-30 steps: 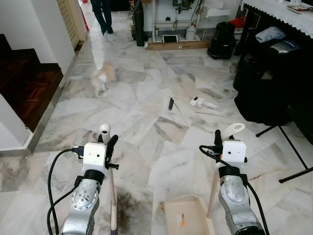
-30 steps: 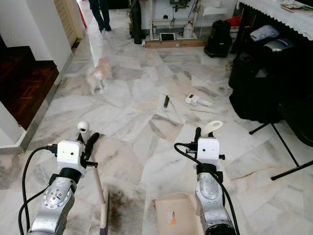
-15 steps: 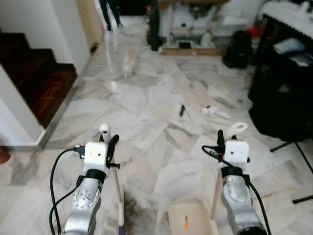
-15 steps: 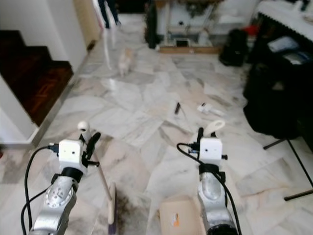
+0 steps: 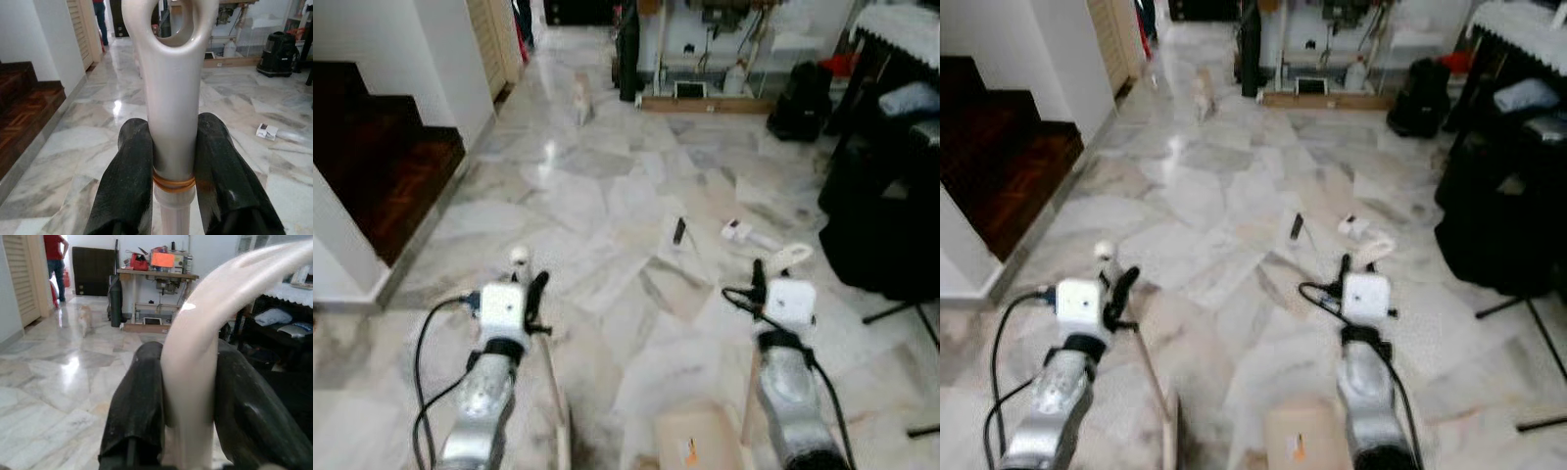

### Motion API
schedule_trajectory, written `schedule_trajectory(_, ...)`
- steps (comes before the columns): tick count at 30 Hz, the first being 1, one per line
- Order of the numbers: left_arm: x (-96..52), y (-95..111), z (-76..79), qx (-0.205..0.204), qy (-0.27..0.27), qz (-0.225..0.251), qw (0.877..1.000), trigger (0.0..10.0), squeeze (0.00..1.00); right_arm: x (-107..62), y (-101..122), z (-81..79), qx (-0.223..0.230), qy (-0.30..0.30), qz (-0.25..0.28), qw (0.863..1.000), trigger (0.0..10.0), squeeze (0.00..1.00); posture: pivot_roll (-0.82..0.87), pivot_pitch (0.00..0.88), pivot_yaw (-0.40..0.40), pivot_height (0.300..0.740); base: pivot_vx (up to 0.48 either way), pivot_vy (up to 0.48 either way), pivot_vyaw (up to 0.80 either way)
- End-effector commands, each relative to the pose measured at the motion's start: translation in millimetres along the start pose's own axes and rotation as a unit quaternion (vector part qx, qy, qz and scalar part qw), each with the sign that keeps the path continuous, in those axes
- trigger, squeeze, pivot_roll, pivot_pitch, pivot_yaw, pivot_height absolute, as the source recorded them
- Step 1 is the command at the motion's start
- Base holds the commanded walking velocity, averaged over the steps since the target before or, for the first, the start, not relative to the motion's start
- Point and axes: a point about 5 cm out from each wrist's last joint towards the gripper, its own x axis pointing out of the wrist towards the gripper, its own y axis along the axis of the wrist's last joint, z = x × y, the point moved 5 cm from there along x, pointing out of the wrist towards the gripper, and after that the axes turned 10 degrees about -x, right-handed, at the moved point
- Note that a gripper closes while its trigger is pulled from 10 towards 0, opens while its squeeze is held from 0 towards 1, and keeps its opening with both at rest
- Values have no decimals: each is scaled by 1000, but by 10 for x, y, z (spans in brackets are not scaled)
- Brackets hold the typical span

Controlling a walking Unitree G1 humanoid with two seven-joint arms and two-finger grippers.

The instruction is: Sweep floor

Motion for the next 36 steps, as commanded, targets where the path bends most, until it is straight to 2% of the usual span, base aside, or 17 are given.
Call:
schedule_trajectory(1,46,116,41,11,-8,22,1000,10000,0,31,58,94,9,-18,12,1000,10000,0,90,0,29,740,322,0,0)
schedule_trajectory(12,62,126,32,10,-5,24,1000,10000,0,30,62,73,-8,-10,15,1000,10000,0,89,0,26,740,319,0,0)
schedule_trajectory(17,59,123,24,11,-2,24,1000,10000,0,22,73,57,-6,-6,18,1000,10000,0,89,1,26,740,320,0,735)
schedule_trajectory(27,67,126,7,10,0,25,1000,10000,0,23,83,43,-7,-2,21,1000,10000,0,93,5,24,740,320,0,0)
schedule_trajectory(36,67,129,2,10,2,26,1000,10000,0,18,100,27,-2,2,24,1000,10000,0,93,7,24,740,320,0,644)
